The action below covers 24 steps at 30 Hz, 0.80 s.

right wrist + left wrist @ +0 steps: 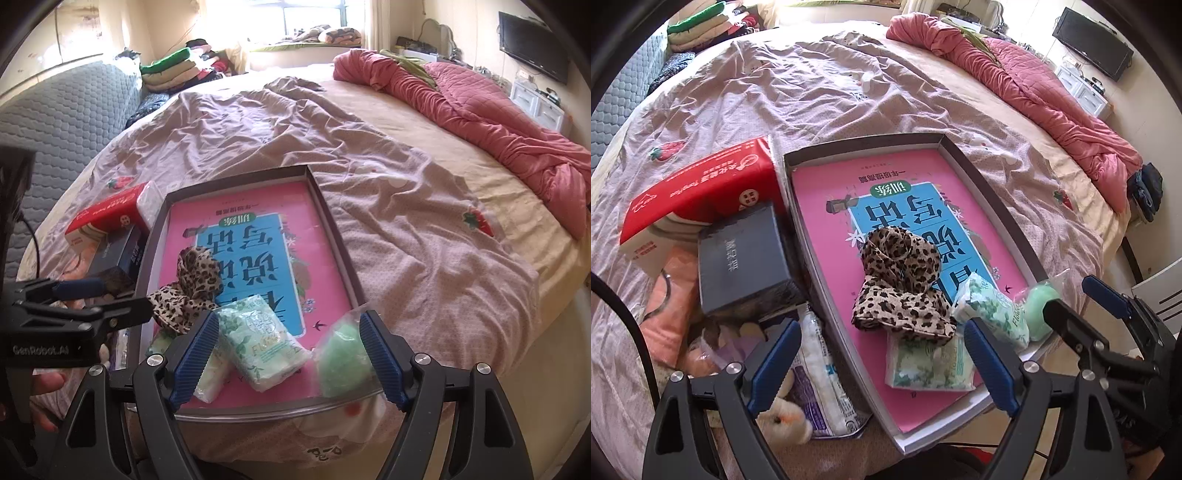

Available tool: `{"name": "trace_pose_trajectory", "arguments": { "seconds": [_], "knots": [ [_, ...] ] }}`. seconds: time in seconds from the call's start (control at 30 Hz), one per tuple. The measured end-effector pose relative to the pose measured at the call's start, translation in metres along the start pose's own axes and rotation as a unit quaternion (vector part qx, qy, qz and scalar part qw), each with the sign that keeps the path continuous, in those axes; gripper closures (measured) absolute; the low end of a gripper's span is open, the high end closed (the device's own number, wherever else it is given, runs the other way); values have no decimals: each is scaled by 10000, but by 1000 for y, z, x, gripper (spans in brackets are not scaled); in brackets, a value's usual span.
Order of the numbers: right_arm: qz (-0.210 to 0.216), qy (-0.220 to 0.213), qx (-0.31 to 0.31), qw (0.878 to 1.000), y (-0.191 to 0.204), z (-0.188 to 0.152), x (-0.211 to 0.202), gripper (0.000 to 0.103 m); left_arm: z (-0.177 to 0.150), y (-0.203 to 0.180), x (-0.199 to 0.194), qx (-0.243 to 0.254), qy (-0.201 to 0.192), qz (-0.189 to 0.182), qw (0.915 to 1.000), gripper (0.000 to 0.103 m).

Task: Organize soft objects
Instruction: 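Move both open tools back from the tray toward the pile of soft items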

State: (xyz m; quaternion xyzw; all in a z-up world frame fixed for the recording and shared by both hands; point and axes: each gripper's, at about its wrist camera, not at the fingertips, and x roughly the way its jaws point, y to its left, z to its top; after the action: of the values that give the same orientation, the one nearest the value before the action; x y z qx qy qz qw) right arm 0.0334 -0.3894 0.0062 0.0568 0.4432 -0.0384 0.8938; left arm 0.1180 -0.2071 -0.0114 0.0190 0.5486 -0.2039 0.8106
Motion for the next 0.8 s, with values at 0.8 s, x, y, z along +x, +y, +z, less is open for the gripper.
{"name": "trace_pose_trajectory", "arguments": {
  "seconds": [0.8],
  "knots": [
    [158, -696, -239, 9972, 37, 15, -50, 23, -21, 27, -59, -209, -345, 375, 9985, 13]
  ]
}}
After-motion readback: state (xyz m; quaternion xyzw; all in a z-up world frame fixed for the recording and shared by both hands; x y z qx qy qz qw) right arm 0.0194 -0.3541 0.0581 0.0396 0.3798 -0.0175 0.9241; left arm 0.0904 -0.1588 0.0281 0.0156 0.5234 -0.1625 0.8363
